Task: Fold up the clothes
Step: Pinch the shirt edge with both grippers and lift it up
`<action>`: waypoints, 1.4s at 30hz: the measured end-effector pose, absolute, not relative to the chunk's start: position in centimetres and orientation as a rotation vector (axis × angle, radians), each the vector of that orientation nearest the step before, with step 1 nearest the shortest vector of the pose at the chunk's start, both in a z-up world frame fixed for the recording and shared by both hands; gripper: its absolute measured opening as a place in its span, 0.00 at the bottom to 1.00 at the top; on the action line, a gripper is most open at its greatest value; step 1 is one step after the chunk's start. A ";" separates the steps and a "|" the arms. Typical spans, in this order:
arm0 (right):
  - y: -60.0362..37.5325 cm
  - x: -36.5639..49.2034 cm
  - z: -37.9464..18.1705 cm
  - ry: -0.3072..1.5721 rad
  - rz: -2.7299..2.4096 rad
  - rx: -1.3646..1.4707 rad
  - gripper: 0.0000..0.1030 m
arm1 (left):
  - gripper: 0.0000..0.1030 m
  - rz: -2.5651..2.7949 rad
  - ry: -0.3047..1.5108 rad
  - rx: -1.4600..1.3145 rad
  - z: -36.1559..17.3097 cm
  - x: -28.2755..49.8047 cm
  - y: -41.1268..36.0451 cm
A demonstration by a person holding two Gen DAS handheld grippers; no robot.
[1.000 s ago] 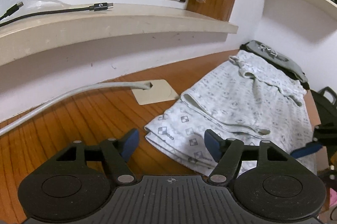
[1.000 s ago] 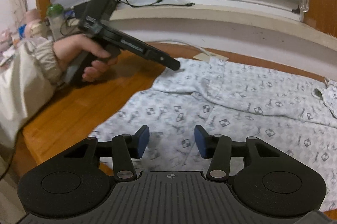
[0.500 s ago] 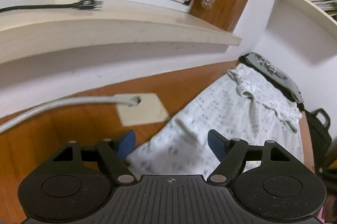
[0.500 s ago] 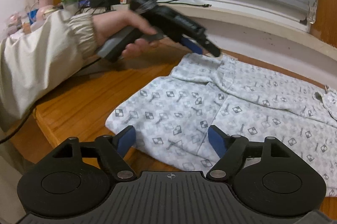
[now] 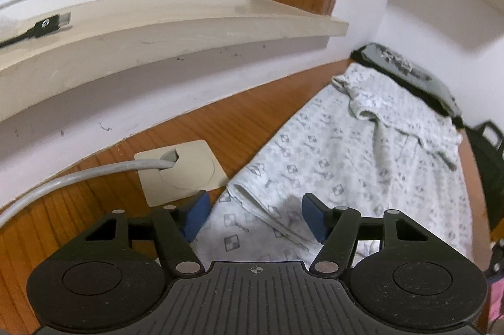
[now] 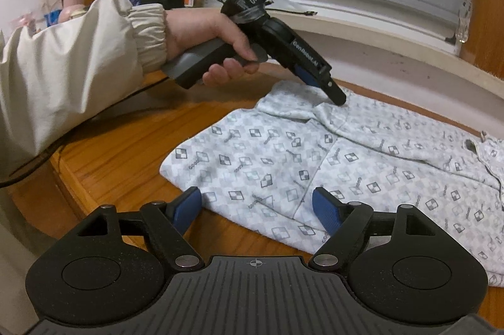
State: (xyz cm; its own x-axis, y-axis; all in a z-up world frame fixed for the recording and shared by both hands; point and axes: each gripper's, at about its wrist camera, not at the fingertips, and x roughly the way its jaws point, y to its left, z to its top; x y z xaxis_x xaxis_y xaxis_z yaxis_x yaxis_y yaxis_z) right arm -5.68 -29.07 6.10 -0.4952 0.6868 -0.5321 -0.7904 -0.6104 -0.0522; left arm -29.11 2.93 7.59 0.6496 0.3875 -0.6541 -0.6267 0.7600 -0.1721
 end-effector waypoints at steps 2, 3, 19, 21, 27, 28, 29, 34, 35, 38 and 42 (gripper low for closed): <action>-29.0 -5.7 6.1 0.247 2.139 -0.635 0.73 | 0.66 0.602 0.657 -0.375 7.6 -28.7 2.6; -28.8 -5.7 6.0 0.258 2.133 -0.621 0.72 | 0.66 0.604 0.665 -0.365 7.6 -28.6 2.5; -28.2 -6.0 6.2 0.187 2.046 -0.591 0.18 | 0.43 0.557 0.677 -0.319 7.5 -27.5 1.5; -28.3 -6.3 6.1 0.170 2.041 -0.596 0.17 | 0.33 0.551 0.674 -0.333 7.5 -27.3 1.6; -28.7 -6.5 6.0 0.161 2.041 -0.585 0.16 | 0.14 0.538 0.668 -0.345 7.5 -26.8 1.4; -28.8 -6.6 6.2 0.157 2.045 -0.577 0.15 | 0.14 0.542 0.671 -0.337 7.6 -26.8 1.3; -28.9 -6.5 6.3 0.152 2.050 -0.569 0.15 | 0.13 0.546 0.673 -0.325 7.8 -26.7 1.2; -29.1 -5.7 7.9 0.093 2.042 -0.495 0.15 | 0.13 0.542 0.629 -0.284 10.6 -26.2 0.8; -29.1 -5.2 8.5 0.084 2.039 -0.479 0.15 | 0.13 0.537 0.622 -0.269 11.3 -25.9 0.7; -29.2 -3.7 9.8 0.047 2.013 -0.437 0.15 | 0.13 0.513 0.595 -0.224 13.9 -24.2 0.0; -29.4 -0.8 11.7 -0.005 1.955 -0.378 0.15 | 0.13 0.492 0.572 -0.167 16.6 -20.5 -0.7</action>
